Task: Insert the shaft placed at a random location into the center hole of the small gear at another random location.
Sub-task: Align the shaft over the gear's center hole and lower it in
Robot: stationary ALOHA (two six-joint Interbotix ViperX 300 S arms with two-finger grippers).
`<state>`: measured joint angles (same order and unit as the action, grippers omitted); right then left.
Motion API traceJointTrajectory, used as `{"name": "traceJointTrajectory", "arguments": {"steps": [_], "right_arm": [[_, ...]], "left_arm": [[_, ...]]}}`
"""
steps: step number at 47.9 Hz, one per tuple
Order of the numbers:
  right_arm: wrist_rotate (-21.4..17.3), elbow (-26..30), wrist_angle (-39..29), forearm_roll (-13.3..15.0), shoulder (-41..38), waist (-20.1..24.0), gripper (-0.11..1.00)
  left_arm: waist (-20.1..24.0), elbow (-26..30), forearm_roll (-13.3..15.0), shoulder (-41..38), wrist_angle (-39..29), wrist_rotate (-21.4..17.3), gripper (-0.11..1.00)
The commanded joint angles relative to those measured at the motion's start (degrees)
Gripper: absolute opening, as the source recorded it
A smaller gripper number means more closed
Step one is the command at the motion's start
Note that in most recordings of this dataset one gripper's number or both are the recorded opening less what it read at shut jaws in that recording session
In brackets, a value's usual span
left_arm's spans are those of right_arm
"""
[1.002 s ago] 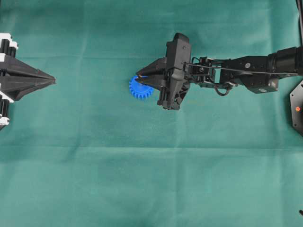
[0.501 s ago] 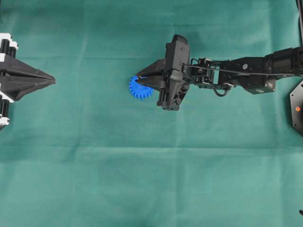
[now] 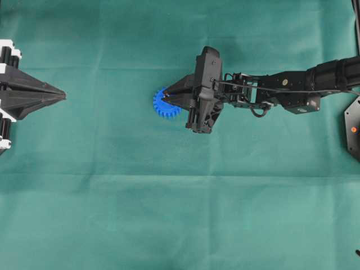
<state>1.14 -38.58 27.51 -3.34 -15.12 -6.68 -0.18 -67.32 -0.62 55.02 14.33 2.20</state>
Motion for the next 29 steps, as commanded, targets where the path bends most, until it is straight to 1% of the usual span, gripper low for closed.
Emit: {"name": "traceJointTrajectory", "arguments": {"steps": [1,29], "right_arm": [[0.5,0.6,1.0,-0.2,0.5,-0.1,0.13],[0.5,0.7,0.9,-0.1,0.2,-0.1,0.13]], "left_arm": [[-0.1,1.1,-0.1,-0.4,0.3,0.0,0.00],[-0.1,1.1,-0.2,-0.4,0.3,0.0,0.00]]}}
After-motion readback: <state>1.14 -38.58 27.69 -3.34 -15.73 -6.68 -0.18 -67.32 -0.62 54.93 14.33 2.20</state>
